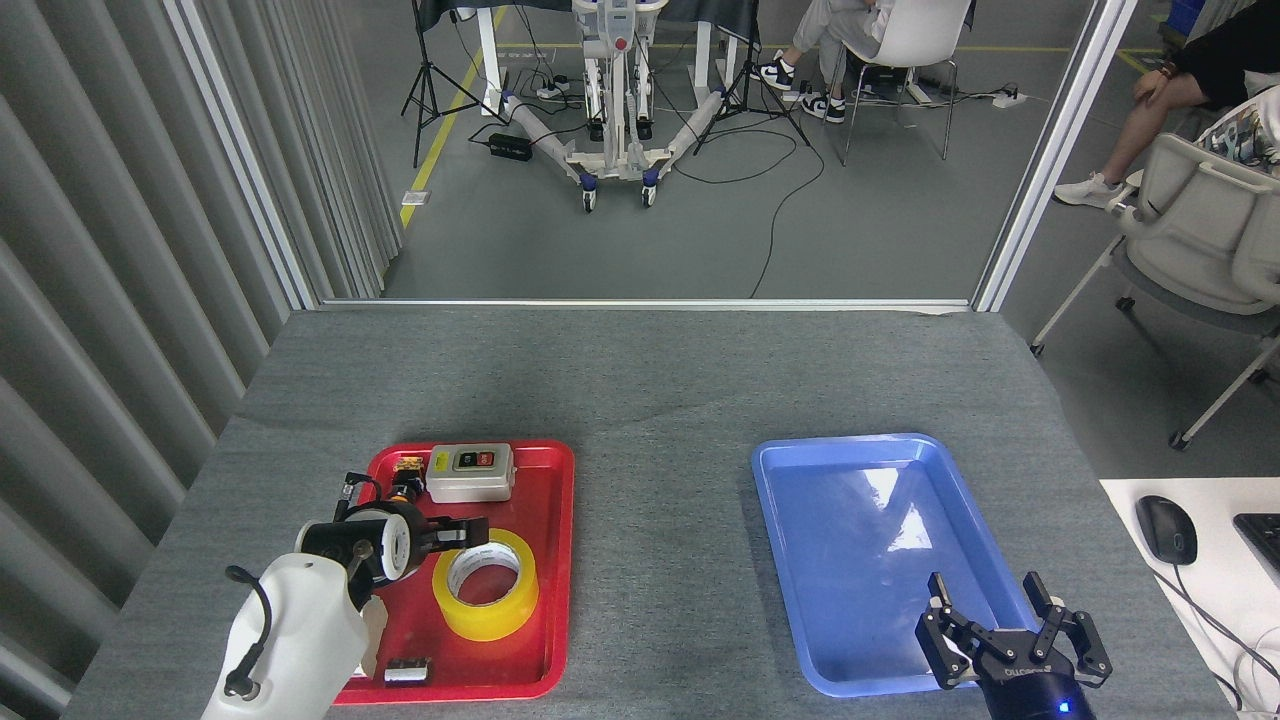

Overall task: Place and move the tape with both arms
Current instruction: 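Reach the left gripper over the tape roll in the red tray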

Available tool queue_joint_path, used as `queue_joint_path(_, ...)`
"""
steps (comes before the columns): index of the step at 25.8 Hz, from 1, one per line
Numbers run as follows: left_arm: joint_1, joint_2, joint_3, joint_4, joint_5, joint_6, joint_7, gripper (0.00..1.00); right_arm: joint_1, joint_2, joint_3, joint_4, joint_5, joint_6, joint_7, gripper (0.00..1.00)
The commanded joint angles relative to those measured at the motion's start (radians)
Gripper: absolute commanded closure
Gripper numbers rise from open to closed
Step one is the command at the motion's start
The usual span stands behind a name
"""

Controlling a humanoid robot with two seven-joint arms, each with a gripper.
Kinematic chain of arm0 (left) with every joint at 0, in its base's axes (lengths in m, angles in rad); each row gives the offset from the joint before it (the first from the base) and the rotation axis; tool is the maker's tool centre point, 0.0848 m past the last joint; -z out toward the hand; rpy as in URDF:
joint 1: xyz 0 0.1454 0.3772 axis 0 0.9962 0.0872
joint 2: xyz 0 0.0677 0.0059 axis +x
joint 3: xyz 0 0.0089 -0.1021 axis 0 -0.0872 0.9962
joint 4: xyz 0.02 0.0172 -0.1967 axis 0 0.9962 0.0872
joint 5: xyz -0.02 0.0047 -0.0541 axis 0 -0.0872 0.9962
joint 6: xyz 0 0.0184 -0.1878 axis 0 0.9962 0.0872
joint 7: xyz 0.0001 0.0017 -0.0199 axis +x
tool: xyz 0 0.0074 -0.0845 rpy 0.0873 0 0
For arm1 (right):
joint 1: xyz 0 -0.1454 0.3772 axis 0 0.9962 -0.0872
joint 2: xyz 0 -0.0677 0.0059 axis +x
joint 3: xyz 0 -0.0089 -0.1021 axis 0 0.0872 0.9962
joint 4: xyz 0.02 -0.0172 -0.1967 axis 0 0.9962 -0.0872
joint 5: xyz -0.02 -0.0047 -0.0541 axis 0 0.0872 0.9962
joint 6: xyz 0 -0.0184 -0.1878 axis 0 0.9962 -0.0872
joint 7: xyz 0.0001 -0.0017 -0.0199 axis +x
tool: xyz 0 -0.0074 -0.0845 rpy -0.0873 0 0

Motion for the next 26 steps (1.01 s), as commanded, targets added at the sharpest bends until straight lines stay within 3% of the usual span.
queue_joint_path(1, -0.011, 0.031, -0.007, 0.003, -0.001, -0.004, -0.077, 0.00, 0.000, 0.002, 0.000, 0.002, 0.001, 0.000, 0.001, 0.00)
queue_joint_path(6, -0.022, 0.035, -0.007, -0.006, 0.002, -0.043, -0.289, 0.00, 0.000, 0.017, 0.000, 0.002, 0.004, 0.000, 0.001, 0.00)
queue_joint_path(8, -0.023, 0.035, -0.007, -0.011, 0.016, -0.054, -0.325, 0.00, 0.000, 0.019, 0.000, 0.002, 0.004, 0.000, 0.001, 0.00)
queue_joint_path(22, -0.035, 0.017, -0.041, 0.006, 0.076, -0.090, -0.318, 0.00, -0.003, 0.045, 0.000, 0.002, 0.013, -0.001, 0.002, 0.00)
queue_joint_path(26, -0.038, 0.018, -0.056, 0.029, 0.084, -0.090, -0.233, 0.00, -0.003, 0.053, 0.000, 0.003, 0.013, -0.001, 0.002, 0.00)
